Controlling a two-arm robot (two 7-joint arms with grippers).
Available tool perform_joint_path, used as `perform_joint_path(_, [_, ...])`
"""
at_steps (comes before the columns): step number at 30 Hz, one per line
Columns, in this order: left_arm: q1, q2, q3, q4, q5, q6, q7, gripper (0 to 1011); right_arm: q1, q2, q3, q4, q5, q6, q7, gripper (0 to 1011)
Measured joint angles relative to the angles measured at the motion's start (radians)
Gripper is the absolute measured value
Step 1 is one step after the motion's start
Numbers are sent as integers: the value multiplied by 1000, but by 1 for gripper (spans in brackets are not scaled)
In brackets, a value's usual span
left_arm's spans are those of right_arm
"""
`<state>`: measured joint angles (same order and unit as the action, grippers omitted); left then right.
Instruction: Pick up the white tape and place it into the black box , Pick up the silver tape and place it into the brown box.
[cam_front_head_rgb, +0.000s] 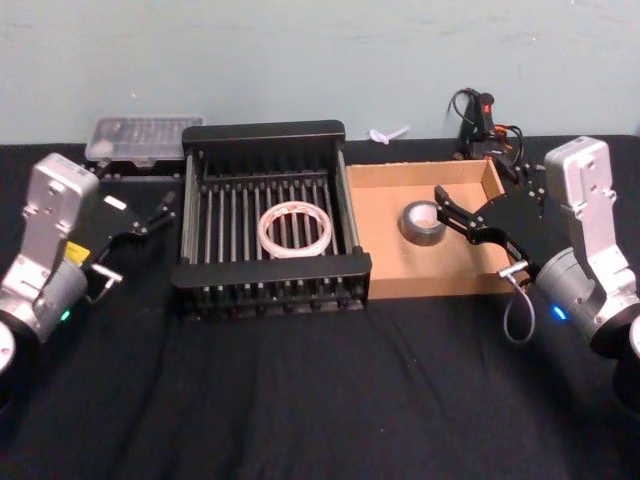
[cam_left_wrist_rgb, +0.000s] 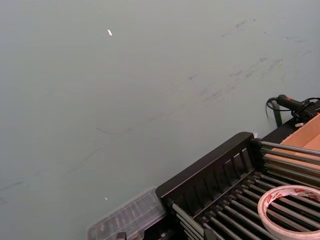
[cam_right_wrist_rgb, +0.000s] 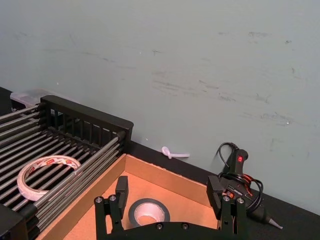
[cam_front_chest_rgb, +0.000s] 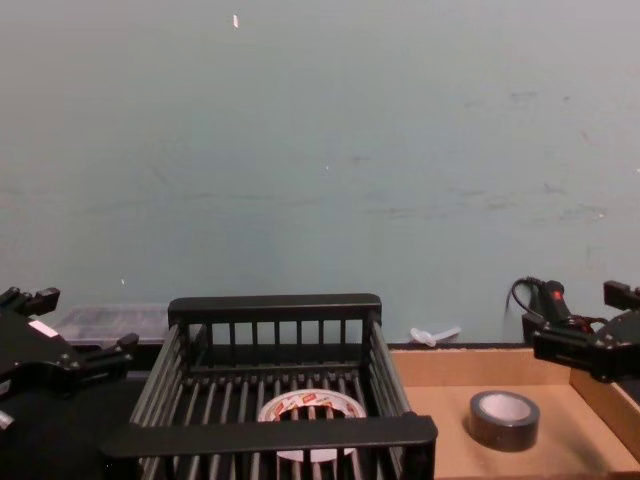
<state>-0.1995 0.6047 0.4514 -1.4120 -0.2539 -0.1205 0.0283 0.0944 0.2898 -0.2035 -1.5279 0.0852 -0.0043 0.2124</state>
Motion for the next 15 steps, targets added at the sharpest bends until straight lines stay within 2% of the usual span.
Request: perform_joint_path(15, [0, 0, 0, 0, 0, 0, 0, 1001, 1, 1, -1, -2, 2, 0, 1, 1002])
